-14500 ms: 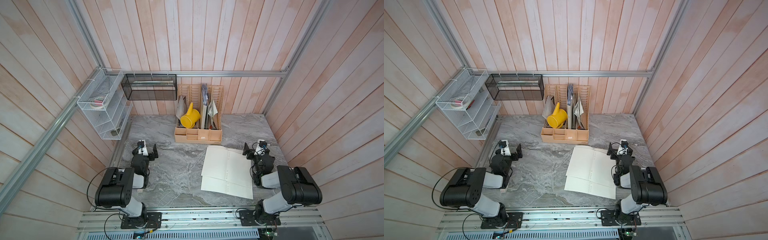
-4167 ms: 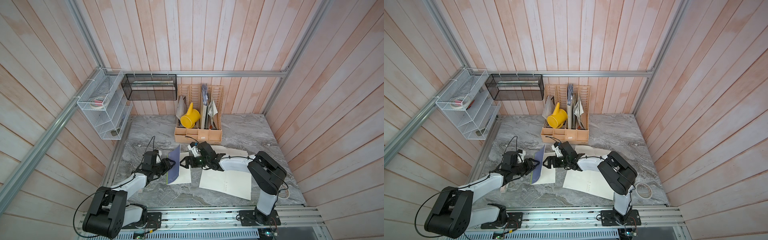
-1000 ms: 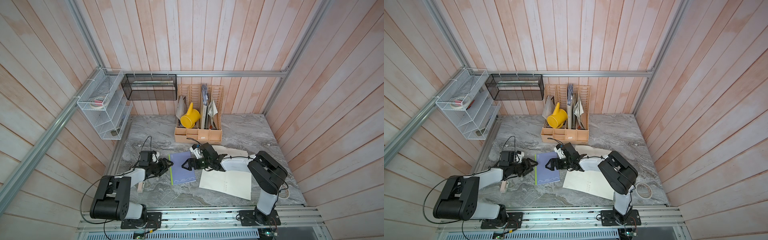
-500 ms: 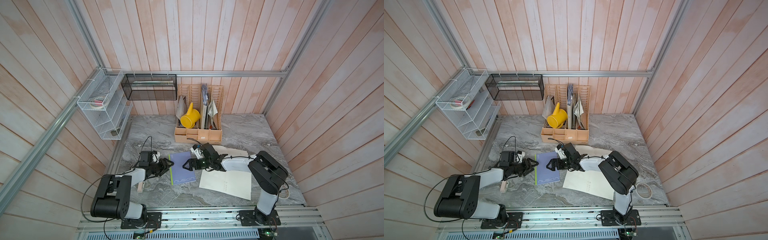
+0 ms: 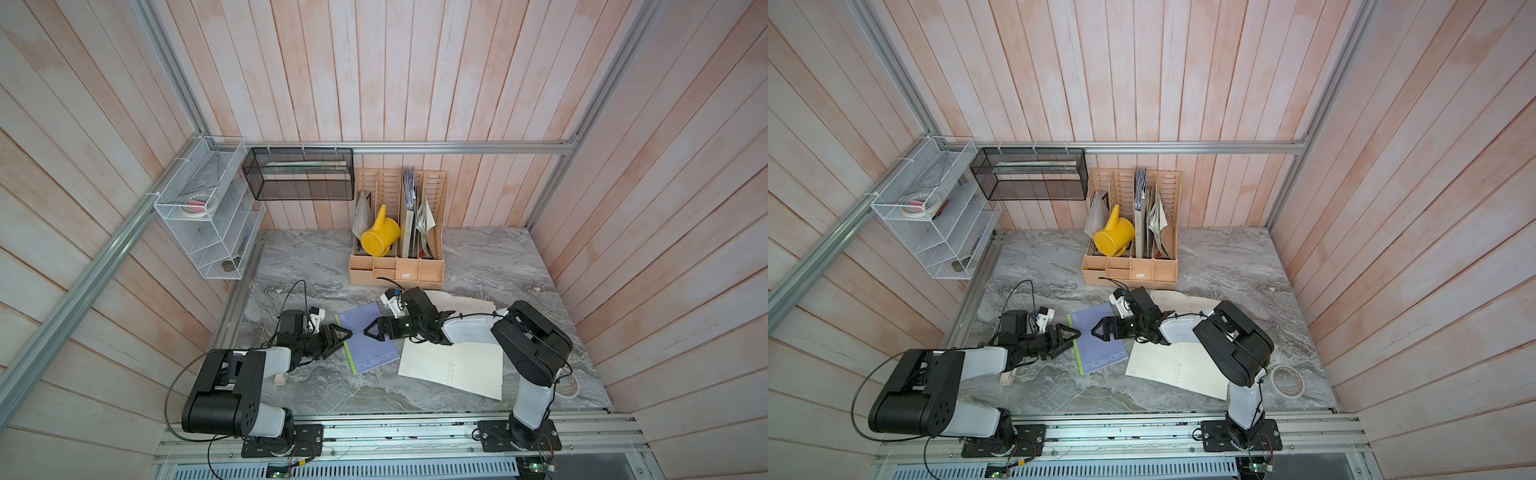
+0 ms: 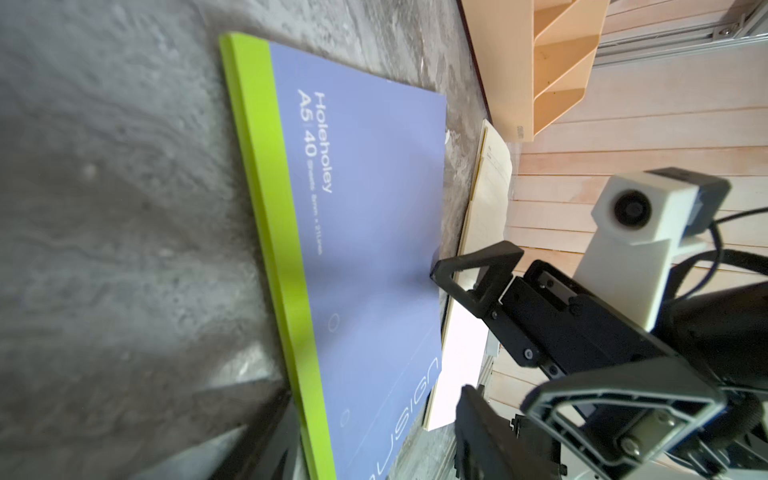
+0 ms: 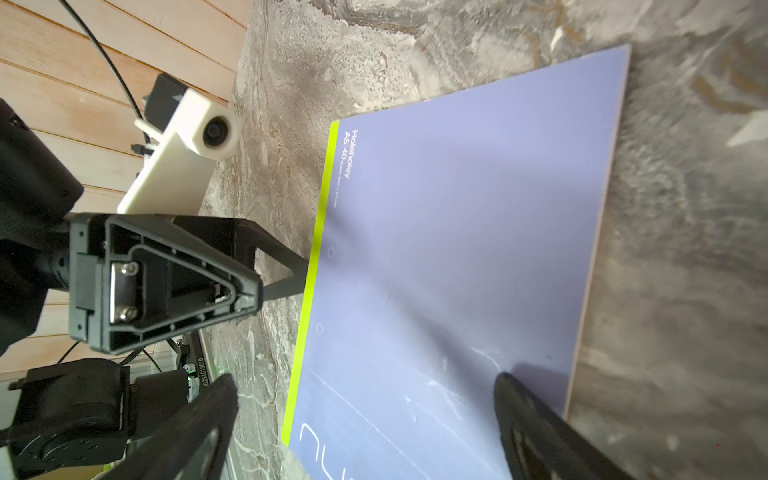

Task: Close the notebook
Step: Move the notebook to the center of the board.

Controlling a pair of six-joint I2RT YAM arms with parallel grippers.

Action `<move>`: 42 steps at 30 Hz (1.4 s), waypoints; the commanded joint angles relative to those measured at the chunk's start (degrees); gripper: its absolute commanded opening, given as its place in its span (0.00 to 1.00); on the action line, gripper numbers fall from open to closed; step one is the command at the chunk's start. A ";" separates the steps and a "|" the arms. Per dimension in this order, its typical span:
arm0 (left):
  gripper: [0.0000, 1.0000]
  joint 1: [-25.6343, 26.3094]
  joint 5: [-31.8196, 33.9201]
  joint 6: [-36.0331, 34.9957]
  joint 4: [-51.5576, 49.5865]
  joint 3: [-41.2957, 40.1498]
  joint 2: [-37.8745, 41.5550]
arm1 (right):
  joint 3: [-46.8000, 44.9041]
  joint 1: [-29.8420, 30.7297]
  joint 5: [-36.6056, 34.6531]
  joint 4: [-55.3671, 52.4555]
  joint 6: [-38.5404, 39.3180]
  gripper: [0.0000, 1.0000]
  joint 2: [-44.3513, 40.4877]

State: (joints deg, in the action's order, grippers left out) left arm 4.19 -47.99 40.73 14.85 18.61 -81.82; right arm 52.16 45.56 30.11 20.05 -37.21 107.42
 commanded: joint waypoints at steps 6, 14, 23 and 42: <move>0.65 0.30 -0.39 2.52 1.99 -1.82 6.00 | -2.24 0.05 0.81 -2.54 -1.27 0.98 5.29; 0.65 0.32 -3.85 9.72 18.82 -5.22 4.24 | -2.94 0.05 1.63 -0.46 -2.43 0.98 6.22; 0.61 0.38 -4.42 11.87 26.92 -7.72 0.67 | -3.47 0.05 1.75 0.84 -2.86 0.98 6.65; 0.58 0.74 -1.92 18.00 46.50 -11.20 -3.40 | -4.62 0.23 3.41 6.68 -5.55 0.98 9.51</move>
State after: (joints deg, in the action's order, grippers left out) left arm 4.56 -46.81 54.96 48.99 7.75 -83.53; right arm 50.17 45.08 33.63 36.25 -40.93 112.66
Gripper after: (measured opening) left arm 0.584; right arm 0.983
